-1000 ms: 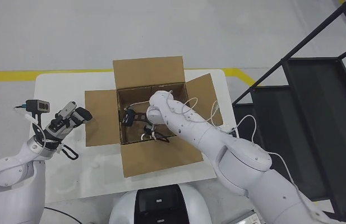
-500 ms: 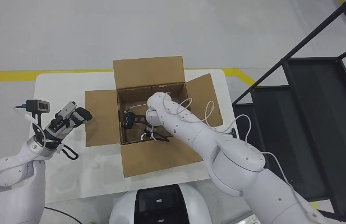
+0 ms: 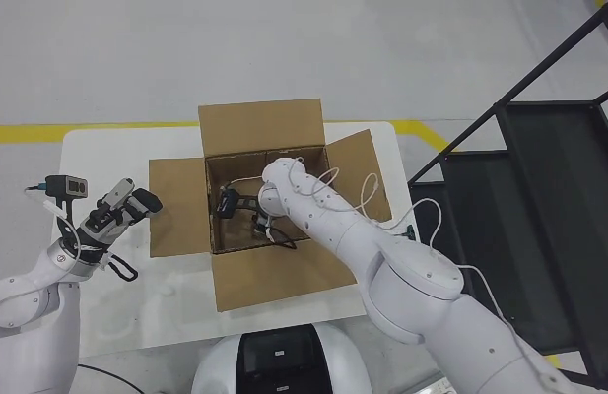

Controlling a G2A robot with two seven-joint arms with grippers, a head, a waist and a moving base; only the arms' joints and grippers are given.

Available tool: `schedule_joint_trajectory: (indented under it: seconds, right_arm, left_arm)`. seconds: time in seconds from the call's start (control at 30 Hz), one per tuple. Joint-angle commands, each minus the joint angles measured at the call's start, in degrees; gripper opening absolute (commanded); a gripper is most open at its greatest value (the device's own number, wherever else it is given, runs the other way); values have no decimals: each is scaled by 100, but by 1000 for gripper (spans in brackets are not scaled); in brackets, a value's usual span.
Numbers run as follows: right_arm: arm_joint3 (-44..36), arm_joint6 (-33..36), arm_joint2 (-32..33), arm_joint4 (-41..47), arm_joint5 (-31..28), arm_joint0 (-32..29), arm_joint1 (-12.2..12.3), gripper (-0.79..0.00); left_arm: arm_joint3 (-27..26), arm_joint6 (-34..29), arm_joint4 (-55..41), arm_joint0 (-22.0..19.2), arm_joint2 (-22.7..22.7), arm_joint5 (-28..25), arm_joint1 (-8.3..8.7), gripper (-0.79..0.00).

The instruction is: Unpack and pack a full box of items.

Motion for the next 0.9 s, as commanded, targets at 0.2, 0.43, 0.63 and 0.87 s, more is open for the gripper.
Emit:
schedule_joint_trajectory:
  seconds: [0.2,0.43,0.63,0.87]
  right_arm:
    - [-35,-166,117,-37,30,112,52,-785]
    - [-228,-89,142,-120,21,8,95,0]
    - [-188,-90,184,-160,89,-58,120,-308]
    - [-191,-81,268,-144,65,-78,158,-499]
  left_arm:
    - [0,0,0,0,0,0,0,0]
    - [0,0,0,0,0,0,0,0]
    - [0,0,0,0,0,0,0,0]
    - [0,0,0,0,0,0,0,0]
